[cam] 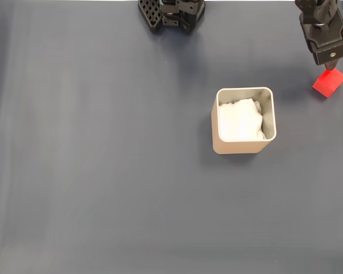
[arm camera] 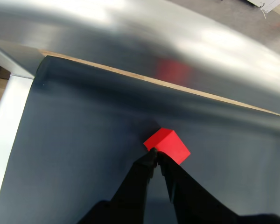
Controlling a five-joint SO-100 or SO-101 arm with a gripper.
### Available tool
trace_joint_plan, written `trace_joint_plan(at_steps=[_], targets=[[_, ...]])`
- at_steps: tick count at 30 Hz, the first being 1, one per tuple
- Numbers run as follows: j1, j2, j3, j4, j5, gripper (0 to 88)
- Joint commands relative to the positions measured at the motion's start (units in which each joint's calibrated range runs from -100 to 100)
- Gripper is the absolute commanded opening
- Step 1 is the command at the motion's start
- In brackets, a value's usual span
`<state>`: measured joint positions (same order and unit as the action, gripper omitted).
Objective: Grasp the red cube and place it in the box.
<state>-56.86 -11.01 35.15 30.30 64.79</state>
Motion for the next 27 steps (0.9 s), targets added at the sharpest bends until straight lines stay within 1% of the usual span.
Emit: trace_joint_plan(at_steps=[1, 5, 10, 13, 20, 27], targets=[[0.17, -3.74, -2.61, 0.68, -0.20, 0.4], [0.02, -5.21, -3.16, 2.49, -0.98, 0.4], [0.24, -7.03, -6.71, 8.89, -3.76, 0.4], [0.81, -7.21, -9.63, 12.83, -6.20, 0.5], [2.58, -4.70, -20.39, 23.08, -13.72, 0.7], [4.28, -2.96, -25.04, 28.34, -17.83, 1.4]])
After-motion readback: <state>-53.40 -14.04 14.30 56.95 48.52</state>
